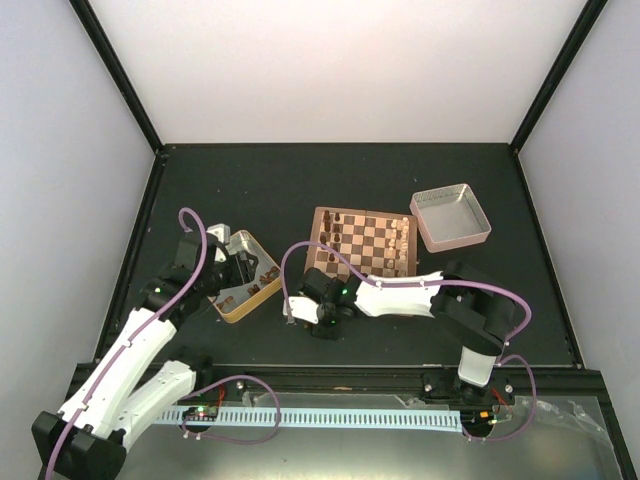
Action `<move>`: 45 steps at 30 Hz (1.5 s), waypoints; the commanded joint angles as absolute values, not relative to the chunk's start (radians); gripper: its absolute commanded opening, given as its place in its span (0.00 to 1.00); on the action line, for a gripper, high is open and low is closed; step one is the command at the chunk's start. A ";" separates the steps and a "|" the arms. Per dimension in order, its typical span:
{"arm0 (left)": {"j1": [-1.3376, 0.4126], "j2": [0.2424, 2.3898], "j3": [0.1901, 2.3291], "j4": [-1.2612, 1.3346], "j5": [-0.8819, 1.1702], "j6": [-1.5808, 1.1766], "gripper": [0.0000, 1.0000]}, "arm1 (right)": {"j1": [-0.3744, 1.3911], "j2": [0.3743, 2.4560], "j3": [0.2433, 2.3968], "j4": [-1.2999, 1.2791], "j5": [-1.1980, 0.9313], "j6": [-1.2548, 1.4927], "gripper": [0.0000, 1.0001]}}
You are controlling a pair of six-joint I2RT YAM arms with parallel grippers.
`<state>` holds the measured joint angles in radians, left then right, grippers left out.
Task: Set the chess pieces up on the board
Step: Pick up the chess piece at the center of the board, then place the chess piece on the chessboard.
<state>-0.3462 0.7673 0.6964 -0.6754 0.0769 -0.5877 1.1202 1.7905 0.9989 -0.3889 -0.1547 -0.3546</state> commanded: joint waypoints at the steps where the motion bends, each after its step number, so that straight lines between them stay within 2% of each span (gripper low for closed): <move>1: -0.338 0.765 0.693 -0.653 0.113 -0.598 0.65 | 1.111 1.820 0.996 -0.462 -0.114 -0.342 0.09; 5: -0.338 0.760 0.674 -0.651 0.173 -0.615 0.66 | 1.109 1.783 0.981 -0.404 -0.110 -0.341 0.01; 11: -0.338 0.754 0.593 -0.561 0.367 -0.662 0.68 | 1.109 1.603 0.883 -0.174 -0.109 -0.302 0.01; 17: -0.340 0.756 0.498 -0.320 0.697 -0.722 0.74 | 1.108 1.390 0.750 0.097 -0.081 -0.257 0.01; 24: -0.345 0.748 0.484 -0.154 0.923 -0.749 0.74 | 1.109 1.280 0.697 0.276 -0.062 -0.224 0.03; 27: -0.349 0.766 0.493 -0.140 0.979 -0.769 0.66 | 1.109 1.277 0.708 0.293 -0.069 -0.228 0.03; 31: -0.355 0.788 0.510 -0.164 0.981 -0.763 0.45 | 1.109 1.290 0.721 0.281 -0.074 -0.233 0.03; 33: -0.356 0.798 0.512 -0.173 0.978 -0.759 0.39 | 1.109 1.293 0.721 0.277 -0.069 -0.233 0.03; 39: -0.359 0.822 0.515 -0.172 0.980 -0.751 0.14 | 1.109 1.299 0.725 0.262 -0.063 -0.220 0.05; 43: -0.359 0.841 0.527 -0.171 0.968 -0.740 0.02 | 1.109 1.303 0.733 0.234 -0.052 -0.212 0.13; 45: -0.359 0.847 0.541 -0.184 0.945 -0.727 0.01 | 1.109 1.296 0.741 0.198 -0.027 -0.191 0.27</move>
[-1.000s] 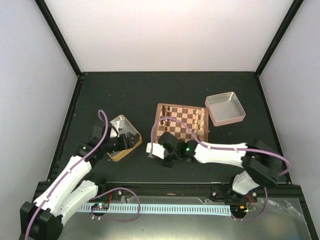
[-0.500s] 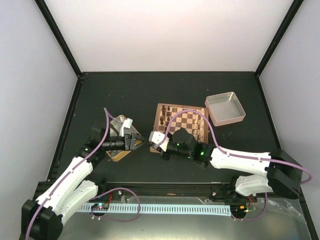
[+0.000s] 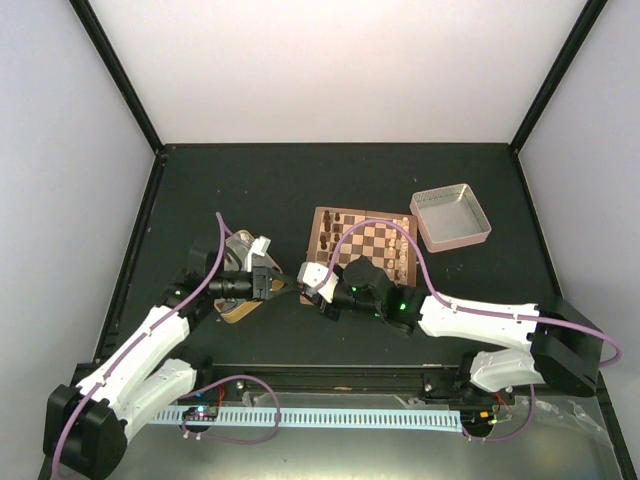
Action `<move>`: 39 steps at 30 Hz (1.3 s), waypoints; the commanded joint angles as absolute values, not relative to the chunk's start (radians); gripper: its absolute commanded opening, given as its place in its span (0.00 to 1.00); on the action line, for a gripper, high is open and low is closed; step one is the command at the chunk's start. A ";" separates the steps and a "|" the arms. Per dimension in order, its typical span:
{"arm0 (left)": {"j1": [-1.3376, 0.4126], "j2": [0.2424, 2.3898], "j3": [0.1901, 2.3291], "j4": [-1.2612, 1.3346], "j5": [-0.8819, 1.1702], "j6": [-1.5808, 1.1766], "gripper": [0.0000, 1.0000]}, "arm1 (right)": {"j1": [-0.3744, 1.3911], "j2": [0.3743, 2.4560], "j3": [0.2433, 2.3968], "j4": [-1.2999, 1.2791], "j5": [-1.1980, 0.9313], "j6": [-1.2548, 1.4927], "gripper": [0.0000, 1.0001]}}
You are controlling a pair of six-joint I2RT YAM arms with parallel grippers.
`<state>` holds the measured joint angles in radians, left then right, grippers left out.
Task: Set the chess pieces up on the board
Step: Place the chess piece on the chessboard.
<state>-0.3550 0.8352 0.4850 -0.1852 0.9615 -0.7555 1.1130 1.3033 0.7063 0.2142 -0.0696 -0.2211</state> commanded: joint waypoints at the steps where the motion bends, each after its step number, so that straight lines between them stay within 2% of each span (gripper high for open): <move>1: -0.360 0.851 0.552 -0.197 0.928 -0.708 0.02 | 1.109 1.290 0.745 0.161 -0.017 -0.181 0.34; 3: -0.360 0.865 0.575 -0.231 0.873 -0.676 0.02 | 1.107 1.268 0.742 0.118 0.005 -0.151 0.46; 7: -0.388 0.927 0.645 -0.324 0.693 -0.587 0.02 | 1.078 1.185 0.716 0.060 0.072 -0.040 0.63; 11: -0.481 1.049 0.739 -0.391 0.473 -0.539 0.02 | 1.004 1.110 0.694 -0.011 0.301 0.169 0.82; 13: -0.541 1.112 0.783 -0.402 0.364 -0.533 0.02 | 0.944 1.096 0.702 -0.080 0.364 0.276 0.86; 18: -0.687 1.268 0.884 -0.410 0.158 -0.539 0.01 | 0.747 1.108 0.732 -0.236 0.293 0.476 0.86; 23: -0.794 1.446 0.985 -0.438 0.003 -0.541 0.02 | 0.650 1.113 0.719 -0.265 0.232 0.546 0.86; 29: -0.854 1.619 1.084 -0.465 -0.085 -0.554 0.02 | 0.602 1.122 0.703 -0.252 0.195 0.571 0.86; 39: -0.861 1.731 1.105 -0.425 -0.149 -0.569 0.02 | 0.591 1.162 0.705 -0.258 0.178 0.568 0.86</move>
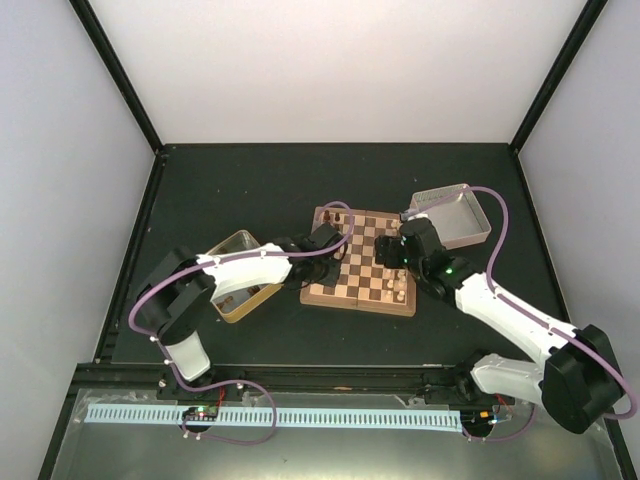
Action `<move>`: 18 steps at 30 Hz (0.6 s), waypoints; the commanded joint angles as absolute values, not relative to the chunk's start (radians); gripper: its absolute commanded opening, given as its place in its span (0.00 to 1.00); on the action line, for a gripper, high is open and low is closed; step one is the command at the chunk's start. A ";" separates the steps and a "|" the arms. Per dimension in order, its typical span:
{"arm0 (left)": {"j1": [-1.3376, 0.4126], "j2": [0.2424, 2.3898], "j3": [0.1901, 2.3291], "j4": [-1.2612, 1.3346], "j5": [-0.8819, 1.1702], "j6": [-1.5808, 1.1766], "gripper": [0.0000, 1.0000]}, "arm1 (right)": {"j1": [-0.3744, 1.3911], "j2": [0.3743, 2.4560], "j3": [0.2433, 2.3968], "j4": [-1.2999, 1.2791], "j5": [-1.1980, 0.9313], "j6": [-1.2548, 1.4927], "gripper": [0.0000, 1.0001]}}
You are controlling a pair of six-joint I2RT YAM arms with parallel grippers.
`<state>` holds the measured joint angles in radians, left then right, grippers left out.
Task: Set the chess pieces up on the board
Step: Place the chess piece on the chessboard.
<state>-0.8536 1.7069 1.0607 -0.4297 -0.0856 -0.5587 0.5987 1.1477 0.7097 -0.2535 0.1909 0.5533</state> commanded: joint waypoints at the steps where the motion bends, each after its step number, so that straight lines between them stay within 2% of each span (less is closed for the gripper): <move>1: -0.861 1.738 1.104 -0.421 -0.152 -0.569 0.02 | 0.591 1.165 0.707 -0.258 0.178 0.568 0.86; 10: -0.861 1.792 1.115 -0.385 -0.138 -0.549 0.02 | 0.589 1.193 0.721 -0.279 0.176 0.566 0.86; 18: -0.861 1.805 1.105 -0.394 -0.169 -0.549 0.08 | 0.588 1.203 0.722 -0.287 0.174 0.574 0.86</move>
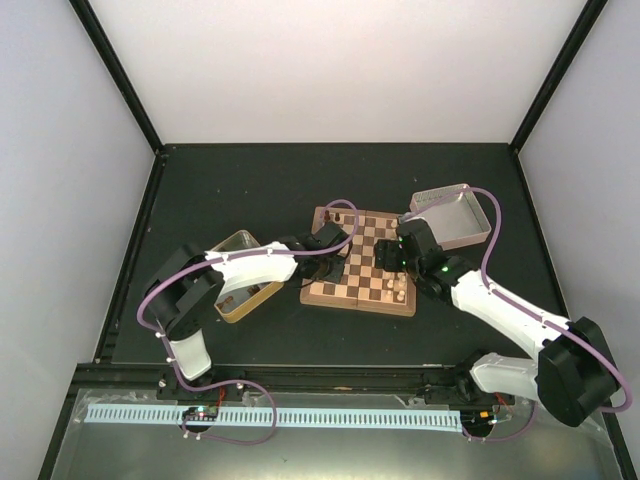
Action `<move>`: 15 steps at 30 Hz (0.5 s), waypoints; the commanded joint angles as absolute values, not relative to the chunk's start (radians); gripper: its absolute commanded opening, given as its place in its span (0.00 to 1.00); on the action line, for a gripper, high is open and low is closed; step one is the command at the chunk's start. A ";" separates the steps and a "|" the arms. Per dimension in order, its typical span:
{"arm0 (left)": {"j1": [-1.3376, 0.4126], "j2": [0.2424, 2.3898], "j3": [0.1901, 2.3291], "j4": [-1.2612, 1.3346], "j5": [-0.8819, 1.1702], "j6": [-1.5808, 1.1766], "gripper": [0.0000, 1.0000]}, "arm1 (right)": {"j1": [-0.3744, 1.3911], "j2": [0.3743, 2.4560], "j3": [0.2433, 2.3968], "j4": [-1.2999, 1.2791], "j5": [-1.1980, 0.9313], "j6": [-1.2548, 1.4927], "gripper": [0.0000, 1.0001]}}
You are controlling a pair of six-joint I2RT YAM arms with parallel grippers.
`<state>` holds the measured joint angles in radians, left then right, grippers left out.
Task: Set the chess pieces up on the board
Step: Place the chess piece on the chessboard.
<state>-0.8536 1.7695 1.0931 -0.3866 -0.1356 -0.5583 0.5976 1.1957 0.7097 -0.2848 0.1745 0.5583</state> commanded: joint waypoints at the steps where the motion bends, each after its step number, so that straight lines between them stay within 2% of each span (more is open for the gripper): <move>1: -0.861 1.807 1.105 -0.393 -0.169 -0.548 0.09 | 0.588 1.203 0.721 -0.287 0.171 0.574 0.86; 4: -0.862 1.807 1.104 -0.393 -0.164 -0.546 0.16 | 0.589 1.202 0.721 -0.288 0.163 0.574 0.86; 8: -0.861 1.796 1.094 -0.387 -0.176 -0.556 0.32 | 0.588 1.194 0.719 -0.290 0.158 0.572 0.86; 15: -0.861 1.722 1.086 -0.411 -0.175 -0.570 0.53 | 0.588 1.166 0.716 -0.297 0.131 0.575 0.86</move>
<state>-0.8536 1.7840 1.0908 -0.3889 -0.1577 -0.5552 0.5976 1.1954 0.7097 -0.2890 0.1509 0.5602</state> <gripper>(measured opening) 0.476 0.859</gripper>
